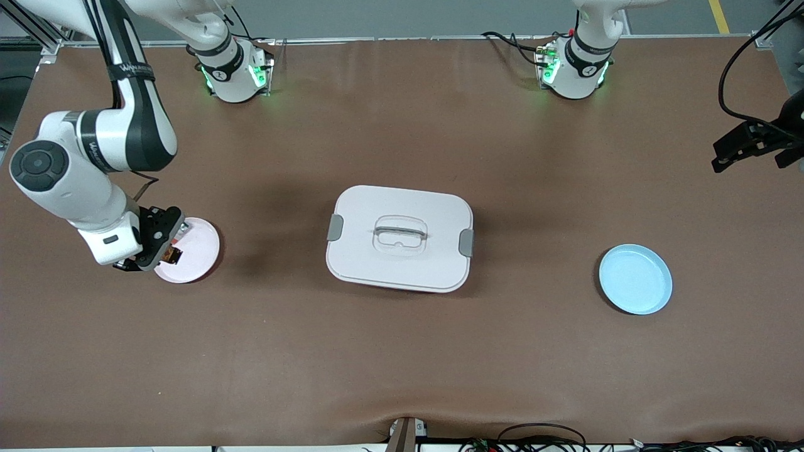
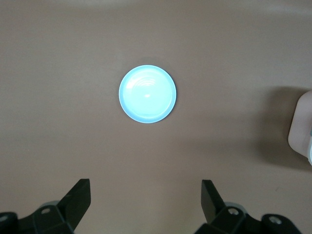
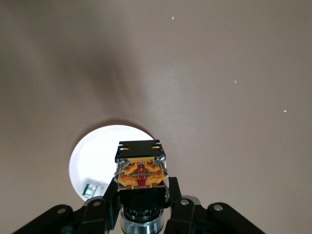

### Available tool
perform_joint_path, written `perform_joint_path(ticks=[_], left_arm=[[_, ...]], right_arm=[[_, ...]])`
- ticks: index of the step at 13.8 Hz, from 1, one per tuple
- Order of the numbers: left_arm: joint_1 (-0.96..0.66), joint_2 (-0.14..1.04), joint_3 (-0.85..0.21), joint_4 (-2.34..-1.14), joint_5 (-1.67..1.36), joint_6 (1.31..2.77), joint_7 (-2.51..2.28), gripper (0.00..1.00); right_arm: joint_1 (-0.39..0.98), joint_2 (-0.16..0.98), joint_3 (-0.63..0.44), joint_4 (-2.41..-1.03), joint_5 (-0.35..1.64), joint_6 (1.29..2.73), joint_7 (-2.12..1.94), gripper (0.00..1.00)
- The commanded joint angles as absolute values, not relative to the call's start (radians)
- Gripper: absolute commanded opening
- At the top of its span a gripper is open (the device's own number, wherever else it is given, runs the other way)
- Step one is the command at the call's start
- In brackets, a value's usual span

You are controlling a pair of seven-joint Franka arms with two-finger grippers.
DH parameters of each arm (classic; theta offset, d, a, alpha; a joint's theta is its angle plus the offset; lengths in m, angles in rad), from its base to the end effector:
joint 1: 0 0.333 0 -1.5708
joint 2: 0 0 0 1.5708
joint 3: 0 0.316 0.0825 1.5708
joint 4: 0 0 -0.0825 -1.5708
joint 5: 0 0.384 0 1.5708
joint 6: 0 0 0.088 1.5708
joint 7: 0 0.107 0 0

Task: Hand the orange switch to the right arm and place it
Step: 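Lower the switch onto the white plate and open the right gripper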

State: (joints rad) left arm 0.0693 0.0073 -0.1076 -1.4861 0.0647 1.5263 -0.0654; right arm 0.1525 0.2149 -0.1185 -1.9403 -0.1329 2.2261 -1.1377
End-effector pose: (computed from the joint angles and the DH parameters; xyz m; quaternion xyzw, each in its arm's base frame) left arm 0.5526 -0.0137 0.6565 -0.9992 -0.0155 -0.0181 0.0310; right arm 0.6089 0.0195 0.3818 0.8079 0.5845 -0.0045 0.0754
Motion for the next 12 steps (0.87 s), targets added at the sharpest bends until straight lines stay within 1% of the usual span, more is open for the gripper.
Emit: perform_joint_path(ticks=[1, 5, 9, 12], left_arm=[[0.057, -0.046, -0.097, -1.529, 0.051, 1.517, -0.069, 1.0], [0.061, -0.069, -0.104, -1.56, 0.051, 1.506, -0.055, 1.0], [0.055, -0.077, -0.123, -1.562, 0.025, 1.506, -0.054, 1.0], [0.057, -0.084, -0.129, -1.563, 0.005, 1.506, -0.057, 1.0]], right_arm=[[0.111, 0.209, -0.101, -2.015, -0.17, 2.331, -1.176, 0.0], [0.074, 0.21, -0.101, -2.095, -0.222, 2.445, -1.203, 0.0], [0.058, 0.221, -0.101, -2.181, -0.233, 2.532, -1.203, 0.0], [0.055, 0.253, -0.101, -2.203, -0.236, 2.54, -1.203, 0.0]])
